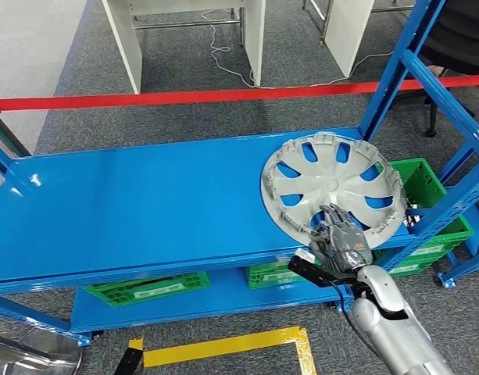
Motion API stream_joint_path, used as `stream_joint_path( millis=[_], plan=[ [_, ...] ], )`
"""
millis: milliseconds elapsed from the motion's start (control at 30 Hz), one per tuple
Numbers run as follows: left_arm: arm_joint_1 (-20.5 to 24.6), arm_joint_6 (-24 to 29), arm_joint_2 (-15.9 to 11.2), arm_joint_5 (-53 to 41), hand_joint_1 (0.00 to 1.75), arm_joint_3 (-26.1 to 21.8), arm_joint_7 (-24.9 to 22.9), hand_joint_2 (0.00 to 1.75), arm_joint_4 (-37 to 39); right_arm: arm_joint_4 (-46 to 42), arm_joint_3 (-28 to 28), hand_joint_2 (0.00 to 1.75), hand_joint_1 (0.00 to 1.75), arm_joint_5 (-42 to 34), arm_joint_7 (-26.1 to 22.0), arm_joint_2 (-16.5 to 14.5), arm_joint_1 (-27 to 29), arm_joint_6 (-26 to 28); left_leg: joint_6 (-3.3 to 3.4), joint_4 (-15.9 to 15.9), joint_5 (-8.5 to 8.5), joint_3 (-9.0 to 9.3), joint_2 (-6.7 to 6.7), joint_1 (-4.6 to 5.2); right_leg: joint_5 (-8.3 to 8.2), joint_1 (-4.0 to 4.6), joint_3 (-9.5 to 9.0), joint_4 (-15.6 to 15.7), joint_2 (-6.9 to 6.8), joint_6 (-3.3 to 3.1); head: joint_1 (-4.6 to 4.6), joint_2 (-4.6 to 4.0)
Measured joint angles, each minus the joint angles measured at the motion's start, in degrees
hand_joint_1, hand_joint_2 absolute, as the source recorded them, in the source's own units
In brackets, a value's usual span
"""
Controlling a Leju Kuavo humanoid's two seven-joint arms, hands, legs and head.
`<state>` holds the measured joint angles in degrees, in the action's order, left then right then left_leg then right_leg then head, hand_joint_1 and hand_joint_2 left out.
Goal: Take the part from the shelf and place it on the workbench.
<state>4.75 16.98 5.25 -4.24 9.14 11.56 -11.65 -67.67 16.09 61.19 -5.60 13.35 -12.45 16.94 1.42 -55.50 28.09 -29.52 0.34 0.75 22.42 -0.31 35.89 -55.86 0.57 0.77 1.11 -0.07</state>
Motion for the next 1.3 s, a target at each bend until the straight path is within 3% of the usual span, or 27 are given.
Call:
stream_joint_path(
  millis=[300,333,433,467,1300],
  plan=[
    [-0.02,0.00,-0.04,0.00,0.00,-0.01,0.00,0.00,0.00,0.02,0.01,1.75,0.00,-0.06,0.00,0.07,-0.08,-0.16,0.00,0.00,0.00,0.01,0.00,0.00,0.00,0.00,-0.02,0.00,0.00,0.00,0.00,0.00],
    [-0.03,0.00,-0.06,-0.03,0.00,-0.01,-0.01,0.00,0.00,0.02,0.02,1.75,0.19,-0.19,0.00,0.14,-0.15,-0.43,0.00,0.00,-0.01,0.02,0.00,0.01,-0.01,0.00,-0.04,0.00,0.00,-0.01,0.00,0.00],
    [-0.06,0.04,-0.09,-0.62,0.00,-0.18,-0.05,0.00,0.00,0.69,0.15,1.75,1.50,-2.06,-0.48,1.14,-1.27,-3.97,-0.01,-0.02,-0.01,0.14,0.01,0.01,-0.04,0.00,-0.15,0.01,0.02,-0.03,0.00,0.00],
    [-0.05,0.05,-0.09,-0.82,0.00,-0.27,-0.07,0.00,0.00,1.00,0.23,1.75,1.75,-2.70,-0.73,1.51,-1.72,-5.14,-0.01,-0.03,-0.01,0.18,0.02,0.01,-0.04,0.00,-0.19,0.01,0.03,-0.03,0.00,0.00],
    [-0.05,0.08,0.01,-1.21,0.00,-1.04,-0.09,0.00,0.00,3.14,1.82,1.75,1.75,-4.81,-2.02,3.90,-4.66,-8.20,0.02,-0.07,-0.01,0.34,0.02,0.01,-0.02,0.02,-0.39,0.02,-0.06,-0.02,0.00,0.00]
  ],
)
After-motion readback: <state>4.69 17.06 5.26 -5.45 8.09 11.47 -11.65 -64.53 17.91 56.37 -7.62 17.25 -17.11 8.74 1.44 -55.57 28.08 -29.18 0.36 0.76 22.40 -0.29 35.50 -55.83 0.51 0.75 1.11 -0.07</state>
